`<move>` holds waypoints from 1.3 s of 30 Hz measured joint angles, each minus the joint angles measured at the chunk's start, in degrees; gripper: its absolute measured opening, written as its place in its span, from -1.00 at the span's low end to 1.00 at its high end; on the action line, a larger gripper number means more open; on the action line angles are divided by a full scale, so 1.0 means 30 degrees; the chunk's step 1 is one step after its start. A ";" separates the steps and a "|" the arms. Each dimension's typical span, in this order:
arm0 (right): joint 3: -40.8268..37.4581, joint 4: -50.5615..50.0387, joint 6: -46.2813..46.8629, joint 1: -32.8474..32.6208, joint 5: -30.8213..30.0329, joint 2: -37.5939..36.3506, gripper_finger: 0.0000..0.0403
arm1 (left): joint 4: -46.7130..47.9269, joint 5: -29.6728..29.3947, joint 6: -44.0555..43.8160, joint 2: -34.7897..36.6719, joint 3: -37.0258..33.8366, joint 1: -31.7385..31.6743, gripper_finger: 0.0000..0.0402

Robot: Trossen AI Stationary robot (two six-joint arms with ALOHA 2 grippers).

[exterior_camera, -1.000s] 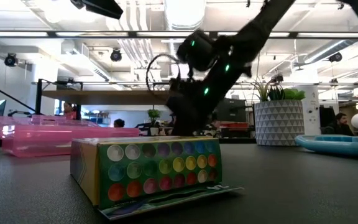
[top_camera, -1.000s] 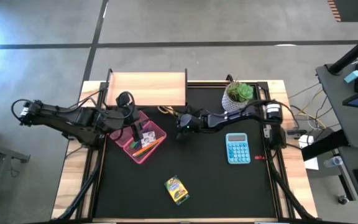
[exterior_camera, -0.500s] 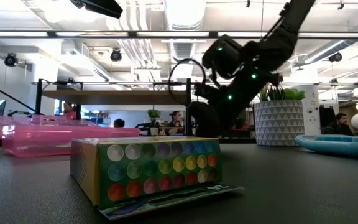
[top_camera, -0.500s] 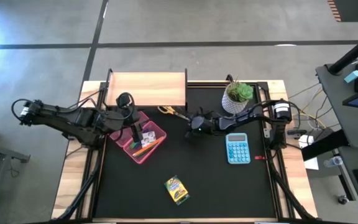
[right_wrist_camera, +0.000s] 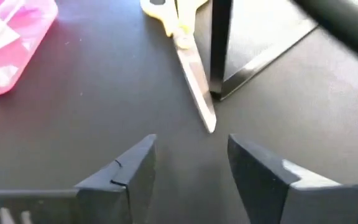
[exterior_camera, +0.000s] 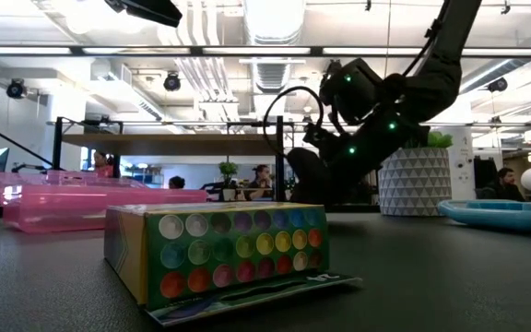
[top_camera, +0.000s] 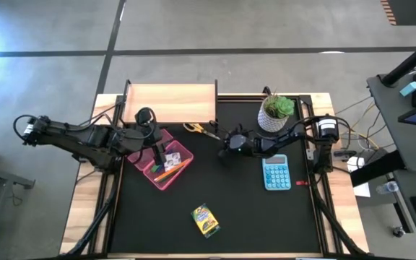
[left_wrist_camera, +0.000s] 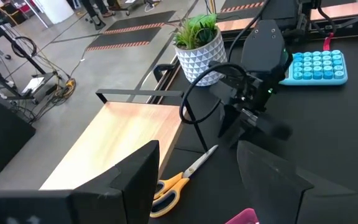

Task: Pack school essentials
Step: Put the scissor into the pencil box

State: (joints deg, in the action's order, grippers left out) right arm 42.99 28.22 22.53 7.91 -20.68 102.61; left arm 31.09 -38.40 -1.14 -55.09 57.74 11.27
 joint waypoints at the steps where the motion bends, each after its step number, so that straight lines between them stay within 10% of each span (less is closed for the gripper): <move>1: 0.0011 0.0003 0.0004 0.0087 -0.0323 0.0000 -0.01 | 0.0000 -0.0006 0.0002 -0.0004 0.0000 0.0000 0.00; 39: 0.1911 0.0961 -0.2087 0.1155 0.0521 0.3044 0.08 | -0.0015 -0.0006 0.0020 -0.0007 -0.0007 0.0007 0.00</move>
State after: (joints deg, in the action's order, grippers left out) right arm 48.72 31.10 16.27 11.37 -19.11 111.74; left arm 31.05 -38.41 -1.08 -55.11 57.71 11.29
